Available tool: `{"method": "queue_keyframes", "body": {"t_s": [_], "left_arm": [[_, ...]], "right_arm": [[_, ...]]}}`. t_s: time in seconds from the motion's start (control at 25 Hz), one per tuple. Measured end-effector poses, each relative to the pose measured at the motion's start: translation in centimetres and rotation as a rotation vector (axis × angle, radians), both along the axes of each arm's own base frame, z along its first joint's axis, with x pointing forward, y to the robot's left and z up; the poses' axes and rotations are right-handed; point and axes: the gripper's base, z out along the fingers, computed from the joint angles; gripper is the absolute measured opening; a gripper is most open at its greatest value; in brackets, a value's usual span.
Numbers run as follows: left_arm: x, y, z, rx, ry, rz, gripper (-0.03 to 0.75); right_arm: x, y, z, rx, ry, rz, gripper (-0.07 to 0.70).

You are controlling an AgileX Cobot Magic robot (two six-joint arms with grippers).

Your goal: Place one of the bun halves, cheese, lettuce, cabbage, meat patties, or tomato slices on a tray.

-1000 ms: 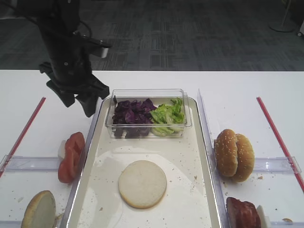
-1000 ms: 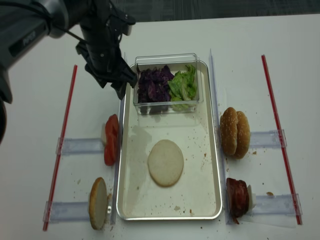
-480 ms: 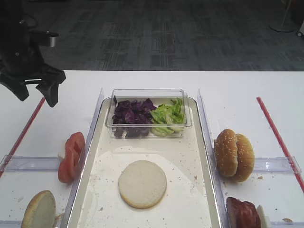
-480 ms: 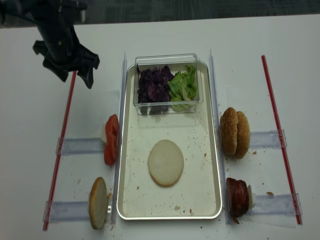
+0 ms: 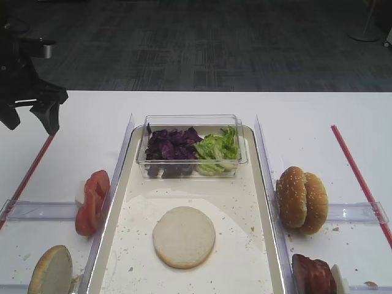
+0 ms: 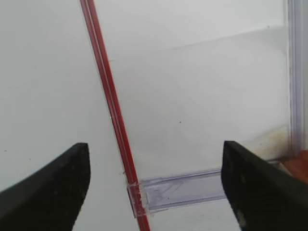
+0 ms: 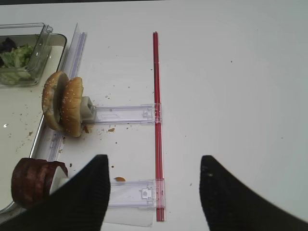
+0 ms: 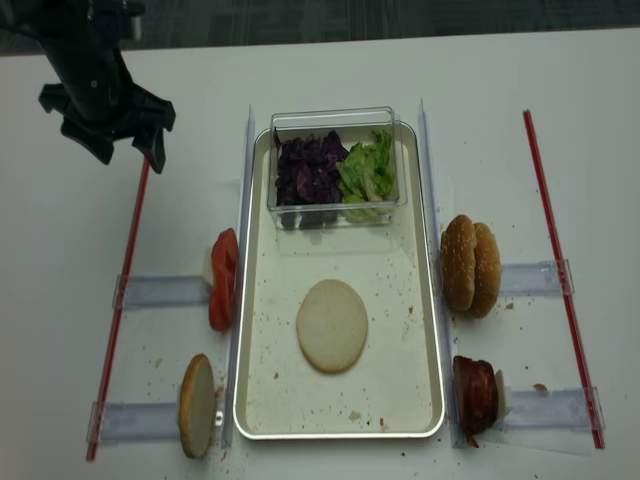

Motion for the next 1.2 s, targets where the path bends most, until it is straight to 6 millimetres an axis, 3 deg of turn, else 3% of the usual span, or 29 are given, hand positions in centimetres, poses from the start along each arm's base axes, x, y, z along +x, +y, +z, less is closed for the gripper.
{"method": "queue_keyframes", "body": {"t_s": [0.2, 0.6, 0.88, 1.2], "left_arm": [[-0.8, 0.0, 1.7, -0.004, -0.036, 0.001, 0.519], [-5.5, 0.1, 5.3, -0.003, -0.086, 0.0, 0.519], [-10.7, 0.3, 6.8, -0.005, -0.106, 0.013, 0.519], [-18.6, 0.4, 9.0, -0.012, -0.203, 0.033, 0.519]], "right_arm": [[0.0, 0.0, 0.0, 0.0, 0.0, 0.0, 0.445], [0.0, 0.0, 0.0, 0.0, 0.0, 0.0, 0.445], [0.0, 0.0, 0.0, 0.0, 0.0, 0.0, 0.445], [0.0, 0.0, 0.0, 0.0, 0.0, 0.0, 0.445]]}}
